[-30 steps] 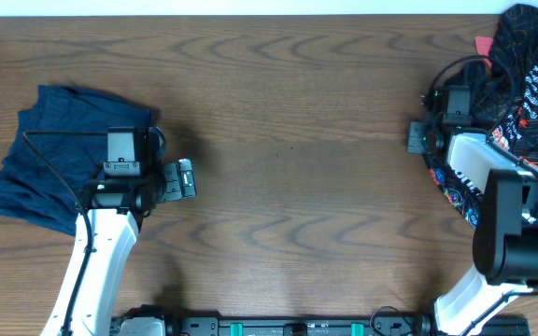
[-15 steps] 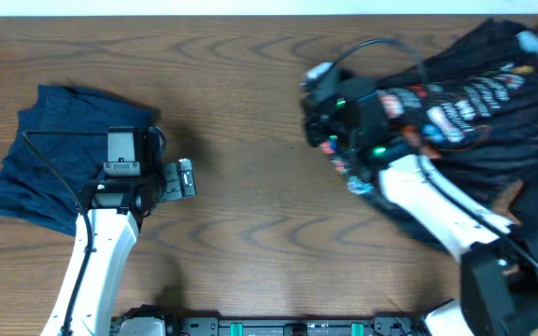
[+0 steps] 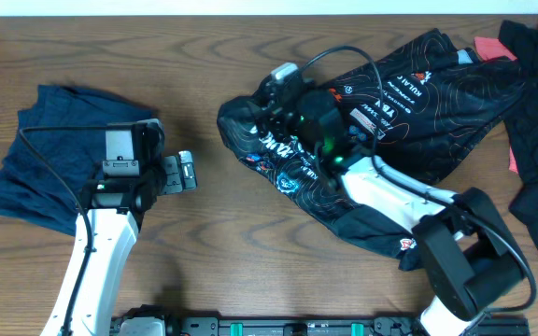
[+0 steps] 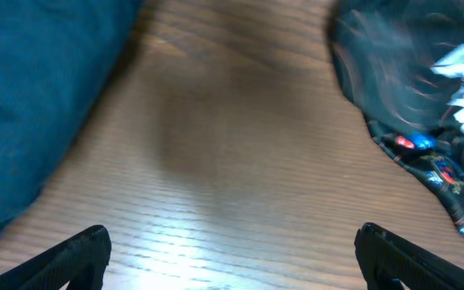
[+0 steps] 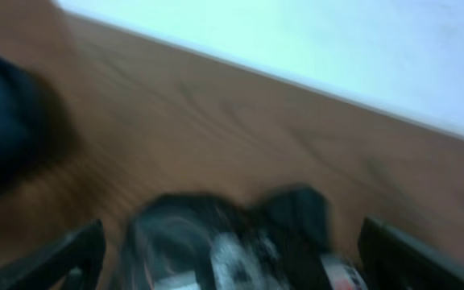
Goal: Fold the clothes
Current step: 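Drag the black jersey leftward to the table center with the right gripper, then grasp the jersey's left edge with the left gripper and pull it left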
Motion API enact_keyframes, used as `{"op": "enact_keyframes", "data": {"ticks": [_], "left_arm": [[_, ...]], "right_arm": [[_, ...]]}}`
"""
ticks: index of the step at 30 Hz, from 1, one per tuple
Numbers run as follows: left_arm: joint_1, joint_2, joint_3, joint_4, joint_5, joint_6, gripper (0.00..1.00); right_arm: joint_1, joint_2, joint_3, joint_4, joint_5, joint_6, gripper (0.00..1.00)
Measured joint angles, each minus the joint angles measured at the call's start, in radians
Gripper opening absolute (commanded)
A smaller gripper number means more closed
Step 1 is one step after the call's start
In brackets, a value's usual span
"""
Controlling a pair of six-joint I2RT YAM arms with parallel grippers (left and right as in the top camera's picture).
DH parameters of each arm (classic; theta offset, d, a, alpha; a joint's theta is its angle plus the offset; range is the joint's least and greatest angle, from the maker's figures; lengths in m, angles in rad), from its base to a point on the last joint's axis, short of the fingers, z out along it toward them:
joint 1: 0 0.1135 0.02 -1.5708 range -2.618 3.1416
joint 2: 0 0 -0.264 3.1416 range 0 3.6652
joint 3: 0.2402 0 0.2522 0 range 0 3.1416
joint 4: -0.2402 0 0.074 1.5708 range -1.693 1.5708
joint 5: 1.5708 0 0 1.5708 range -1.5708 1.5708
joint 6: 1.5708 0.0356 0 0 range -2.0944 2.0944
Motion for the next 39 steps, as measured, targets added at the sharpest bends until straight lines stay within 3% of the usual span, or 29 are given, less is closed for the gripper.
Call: {"op": "enact_keyframes", "data": {"ticks": [5,11,23,25,29,30,31,32,39], "left_arm": [[0.000,0.000,0.000,0.053,0.114,0.000,0.98],[-0.033,0.038,0.000,0.136,0.256,-0.029,0.98],[-0.283,0.366,0.000,0.352,0.311,-0.219,0.99],[-0.314,0.413,0.000,0.408,0.315,-0.252,0.91],[-0.370,0.509,0.000,0.544,0.317,-0.306,0.58],[-0.380,0.528,0.000,0.567,0.317,-0.314,0.42],[-0.391,0.548,0.000,0.587,0.313,-0.317,0.15],[-0.397,0.560,0.000,0.597,0.311,-0.325,0.06],[-0.347,0.559,0.002,0.610,0.211,-0.327,0.06]], "right_arm": [[-0.118,-0.139,-0.001,-0.384,0.073,-0.002,0.99],[-0.302,-0.337,0.005,-0.707,0.108,-0.002,0.99],[-0.492,-0.405,0.007,-0.925,0.126,-0.002,0.99],[-0.493,-0.405,0.007,-0.929,0.126,-0.002,0.99],[-0.493,-0.405,0.007,-0.937,0.125,-0.002,0.99],[-0.494,-0.405,0.007,-0.938,0.125,-0.002,0.99],[-0.494,-0.405,0.007,-0.940,0.125,-0.002,0.99],[-0.493,-0.405,0.007,-0.941,0.125,-0.002,0.99],[-0.494,-0.405,0.007,-0.962,0.126,-0.002,0.99]]}}
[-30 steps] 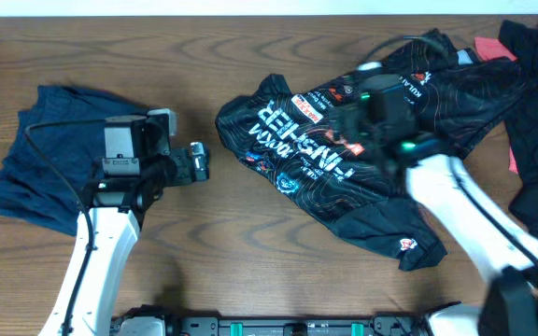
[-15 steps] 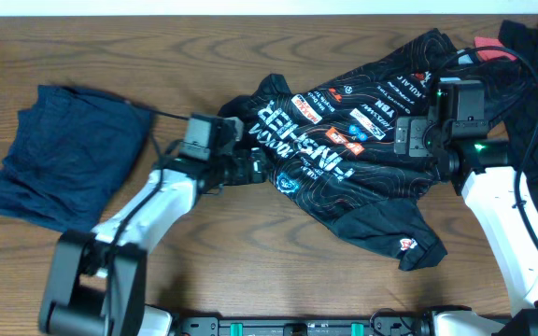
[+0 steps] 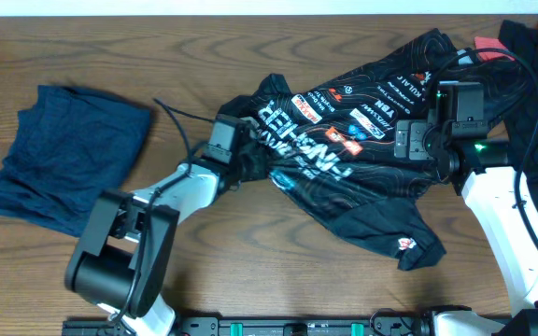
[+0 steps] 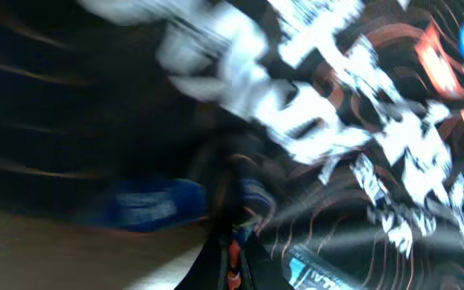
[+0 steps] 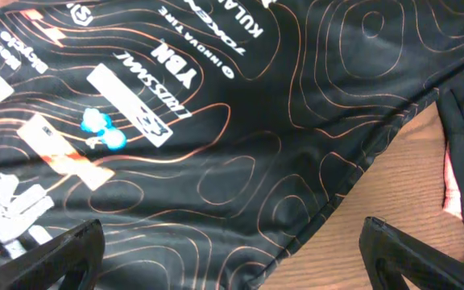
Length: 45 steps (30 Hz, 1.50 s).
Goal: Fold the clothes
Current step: 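Grasp the jersey's left edge with the left gripper and pull it left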
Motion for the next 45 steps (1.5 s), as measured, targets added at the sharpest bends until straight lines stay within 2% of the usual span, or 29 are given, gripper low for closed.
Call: {"op": "enact_keyframes", "data": {"ticks": [6,7,8,9,10,13,19,21,24,29,31,34,39,41,42,43,44,45], "left_arm": [[0.196,-0.078,0.106,-0.009,-0.063,-0.003,0.06],[0.226,-0.089,0.138,-0.011,-0.070,-0.003,0.18],[0.257,-0.100,0.174,-0.016,-0.073,0.000,0.57],[0.286,-0.109,0.209,-0.031,-0.076,0.002,0.87],[0.308,-0.117,0.236,-0.051,-0.072,-0.005,0.98],[0.351,-0.137,0.287,-0.163,-0.018,-0.007,0.98],[0.307,-0.133,0.275,-0.642,0.113,-0.012,0.98],[0.271,-0.132,0.260,-0.743,0.134,-0.005,0.98],[0.203,-0.132,0.232,-0.806,0.153,0.006,0.98],[0.082,-0.132,0.166,-0.756,0.155,-0.007,1.00],[0.043,-0.132,0.133,-0.710,0.137,-0.042,0.97],[0.000,-0.132,0.062,-0.603,0.109,-0.118,0.86],[-0.007,-0.129,-0.010,-0.471,0.065,-0.203,0.61],[-0.008,-0.129,-0.018,-0.437,0.048,-0.217,0.61],[-0.008,-0.129,-0.019,-0.433,0.043,-0.225,0.56],[-0.009,-0.129,-0.020,-0.433,0.039,-0.230,0.42],[-0.011,-0.129,-0.020,-0.433,0.035,-0.238,0.19],[-0.013,-0.128,-0.021,-0.435,0.032,-0.243,0.06]], "right_arm": [[0.000,0.000,0.000,-0.004,0.000,0.000,0.99],[0.000,0.000,0.000,-0.004,0.000,0.000,0.99],[0.000,0.000,0.000,-0.004,0.000,0.000,0.99],[0.000,0.000,0.000,-0.004,0.000,0.000,0.99],[0.000,0.000,0.000,-0.005,0.000,0.000,0.99],[0.000,0.000,0.000,-0.005,0.000,0.000,0.99],[0.000,0.000,0.000,-0.015,0.000,0.000,0.99],[0.000,0.000,0.000,-0.018,0.000,0.000,0.99],[0.000,0.000,0.000,-0.020,0.000,0.000,0.99],[0.000,0.000,0.000,-0.031,0.000,0.000,0.99],[0.000,0.000,0.000,-0.037,0.000,0.000,0.99],[0.000,0.000,0.000,-0.047,0.000,0.000,0.99],[0.000,0.000,0.000,-0.058,0.000,0.000,0.99],[0.000,0.000,0.000,-0.060,0.000,0.000,0.99],[0.000,0.000,0.000,-0.060,0.000,0.000,0.99],[0.000,0.000,0.000,-0.060,0.000,0.000,0.99],[0.000,0.000,0.000,-0.060,0.000,0.000,0.99],[0.000,0.000,0.000,-0.061,0.000,0.000,0.99]]}}
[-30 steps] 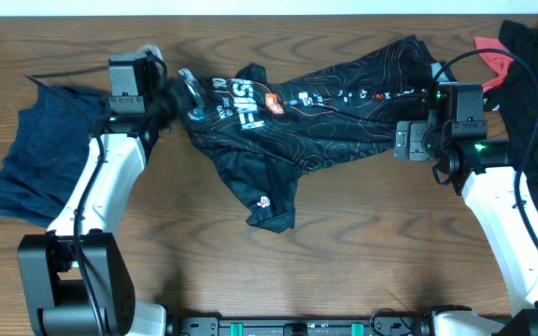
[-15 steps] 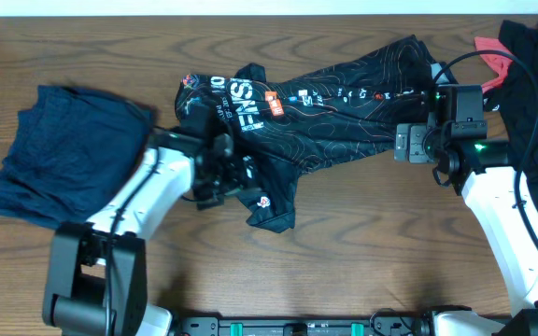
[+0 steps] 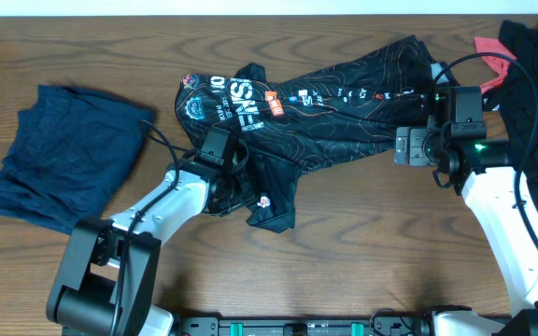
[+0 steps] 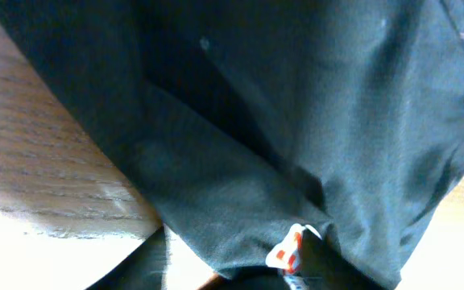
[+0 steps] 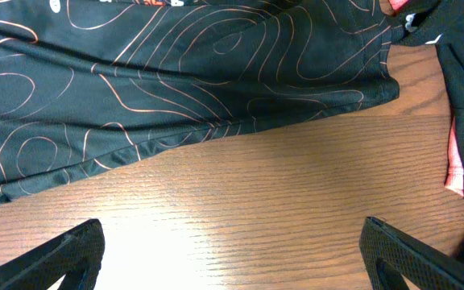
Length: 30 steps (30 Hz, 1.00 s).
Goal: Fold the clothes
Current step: 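Grasp the jersey's left edge with the left gripper and pull it left, then stretch the jersey flat between both grippers, pulling edges apart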
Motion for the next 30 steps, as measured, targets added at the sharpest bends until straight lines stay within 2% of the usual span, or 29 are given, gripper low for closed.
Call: {"op": "enact_keyframes", "data": {"ticks": [4,10,13,14,15,16,17,26,30], "left_arm": [[-0.017,0.000,0.000,-0.056,0.008,-0.004,0.06],[-0.027,0.000,-0.003,-0.307,0.089,-0.007,0.07],[-0.027,-0.005,-0.005,-0.378,0.105,-0.002,0.08],[-0.027,-0.010,-0.005,-0.378,0.103,0.003,0.34],[-0.027,-0.021,-0.005,-0.371,0.095,0.014,0.73],[-0.027,-0.037,-0.006,-0.355,0.086,0.015,0.91],[-0.027,-0.055,-0.006,-0.333,0.068,0.016,0.98],[-0.027,-0.100,-0.006,-0.100,-0.098,0.008,0.99],[-0.027,-0.060,-0.006,-0.025,-0.146,-0.012,0.87]], "right_arm": [[0.000,0.000,0.000,-0.001,0.000,0.000,0.99],[0.000,0.000,0.000,-0.003,0.000,0.000,0.99],[0.000,0.000,0.000,-0.003,0.000,0.000,0.99],[0.000,0.000,0.000,-0.003,0.000,0.000,0.99],[0.000,0.000,0.000,-0.003,0.000,0.000,0.99],[0.000,0.000,0.000,-0.003,0.000,0.000,0.99],[0.000,0.000,0.000,-0.003,0.000,0.000,0.99],[0.000,0.000,0.000,-0.006,0.000,0.000,0.99],[0.000,0.000,0.000,-0.008,0.000,0.000,0.99]]}}
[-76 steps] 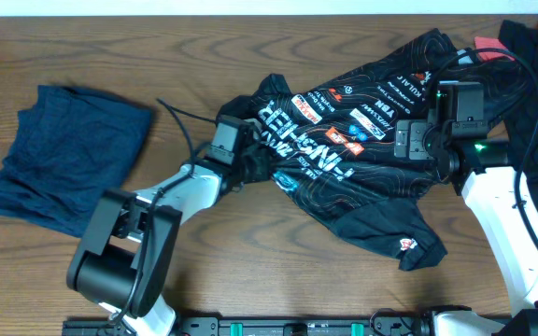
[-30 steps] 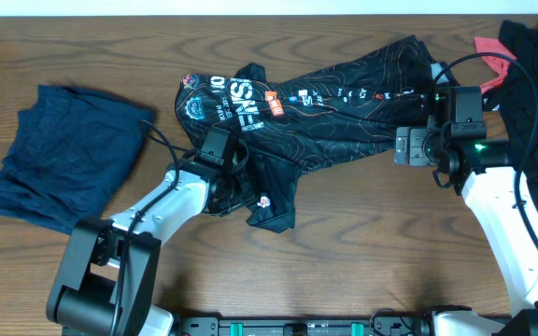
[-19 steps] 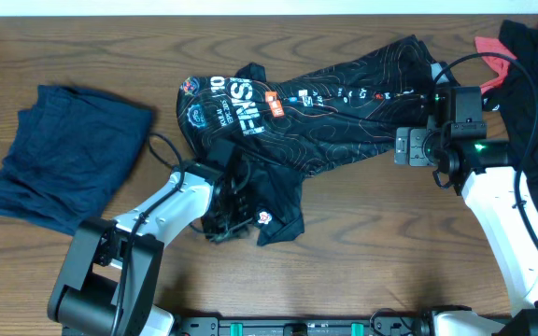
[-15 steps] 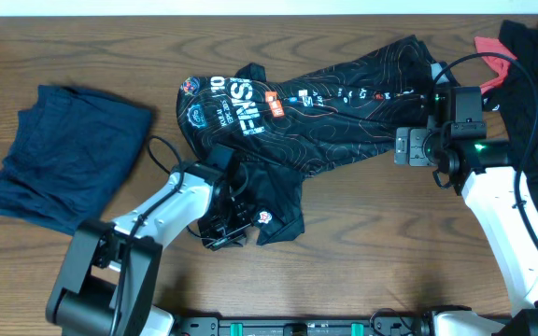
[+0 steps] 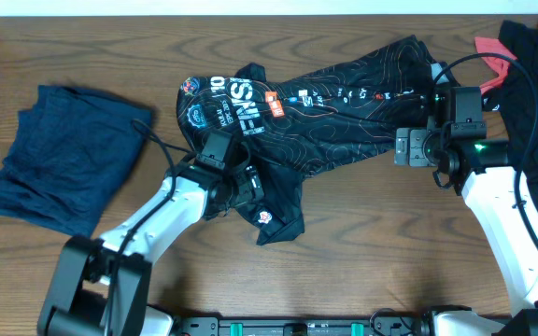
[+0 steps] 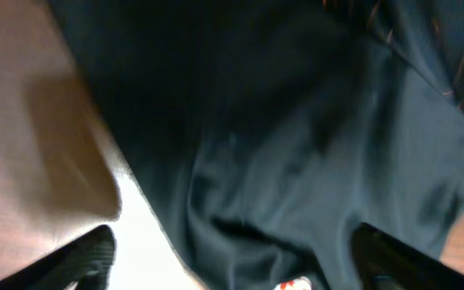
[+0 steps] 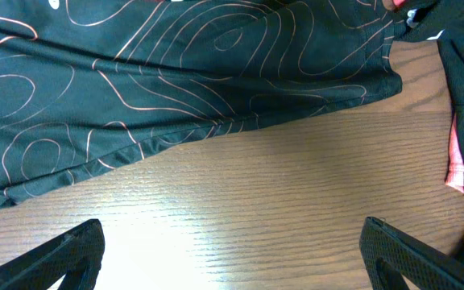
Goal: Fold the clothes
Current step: 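Stretch the jersey flat between both grippers, pulling edges apart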
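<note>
A black jersey [image 5: 334,89] with orange contour lines and white sponsor print lies stretched across the table's middle. A plain black flap [image 5: 274,210] of it hangs toward the front. My left gripper [image 5: 247,187] hovers over that flap, and in the left wrist view it [image 6: 232,270] is open with dark cloth [image 6: 296,161] below and between the fingers [image 6: 87,256]. My right gripper [image 5: 404,147] is by the jersey's right hem. In the right wrist view it [image 7: 232,262] stands open over bare wood, the hem [image 7: 216,125] just beyond.
A folded navy garment [image 5: 59,159] lies at the left. A pile of black and red clothes [image 5: 530,84] fills the far right corner, its edge also in the right wrist view. Bare wood table [image 5: 372,252] runs along the front.
My left gripper, then closed down on the jersey's black flap, now stands open above it. The flap's logo end lies a little nearer the front. The right arm has not moved.
First my right gripper was at the bunched jersey's left end and my left stood open over bare wood by the navy garment. Then my left was at the jersey's left edge, my right open over its right side. Later the jersey lay stretched leftward, and now the flap is released.
</note>
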Motion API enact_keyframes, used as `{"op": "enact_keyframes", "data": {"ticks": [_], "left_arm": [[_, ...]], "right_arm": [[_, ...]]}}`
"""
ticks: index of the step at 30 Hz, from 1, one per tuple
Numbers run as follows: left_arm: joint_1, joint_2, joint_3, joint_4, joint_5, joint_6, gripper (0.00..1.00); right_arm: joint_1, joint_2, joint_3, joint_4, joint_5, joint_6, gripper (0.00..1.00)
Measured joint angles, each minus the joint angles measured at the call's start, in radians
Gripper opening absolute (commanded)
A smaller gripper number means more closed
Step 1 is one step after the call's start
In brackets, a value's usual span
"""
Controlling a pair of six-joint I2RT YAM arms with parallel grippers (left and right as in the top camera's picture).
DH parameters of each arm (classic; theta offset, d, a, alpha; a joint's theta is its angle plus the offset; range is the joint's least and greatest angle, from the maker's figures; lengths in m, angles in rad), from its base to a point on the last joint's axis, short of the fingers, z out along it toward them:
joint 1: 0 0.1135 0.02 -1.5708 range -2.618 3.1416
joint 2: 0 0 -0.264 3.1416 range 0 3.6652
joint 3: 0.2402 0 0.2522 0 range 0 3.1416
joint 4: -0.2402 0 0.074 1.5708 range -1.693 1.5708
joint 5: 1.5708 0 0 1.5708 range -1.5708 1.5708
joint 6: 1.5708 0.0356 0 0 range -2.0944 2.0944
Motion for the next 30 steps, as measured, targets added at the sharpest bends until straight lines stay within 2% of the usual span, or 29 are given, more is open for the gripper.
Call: {"op": "enact_keyframes", "data": {"ticks": [2,4,6,7,8,10,11,16,21,25,30], "left_arm": [[0.000,0.032,0.000,0.022,-0.014,-0.002,0.85],[0.000,0.045,0.006,0.054,-0.019,-0.005,0.78],[0.000,0.060,0.012,0.077,-0.027,-0.009,0.57],[0.000,0.068,0.017,0.085,-0.034,-0.007,0.41],[0.002,0.074,0.016,0.097,-0.037,-0.011,0.33],[0.003,0.088,0.017,0.114,-0.042,-0.007,0.09],[0.008,0.090,0.016,0.126,-0.043,-0.004,0.06],[0.048,0.099,0.016,0.114,-0.041,0.006,0.06],[0.094,0.041,0.017,-0.064,-0.042,0.049,0.06],[0.111,-0.113,0.016,-0.248,-0.041,0.078,0.06],[0.138,-0.306,0.017,-0.375,-0.041,0.108,0.06]], "right_arm": [[0.000,0.000,0.000,0.000,0.000,0.000,0.99],[0.000,0.000,0.000,-0.002,0.000,0.000,0.99],[0.000,0.000,0.000,-0.002,0.000,0.000,0.99],[0.000,0.000,0.000,-0.003,0.000,0.000,0.99],[0.000,0.000,0.000,-0.002,0.000,0.000,0.99],[0.000,0.000,0.000,-0.003,0.000,0.000,0.99],[0.000,0.000,0.000,-0.002,0.000,0.000,0.99],[0.000,0.000,0.000,-0.008,0.000,0.000,0.99],[-0.007,0.000,0.000,-0.047,0.000,0.009,0.98],[-0.030,0.000,0.000,-0.098,0.000,0.053,0.87],[-0.070,0.000,-0.006,-0.102,0.000,0.131,0.86]]}}
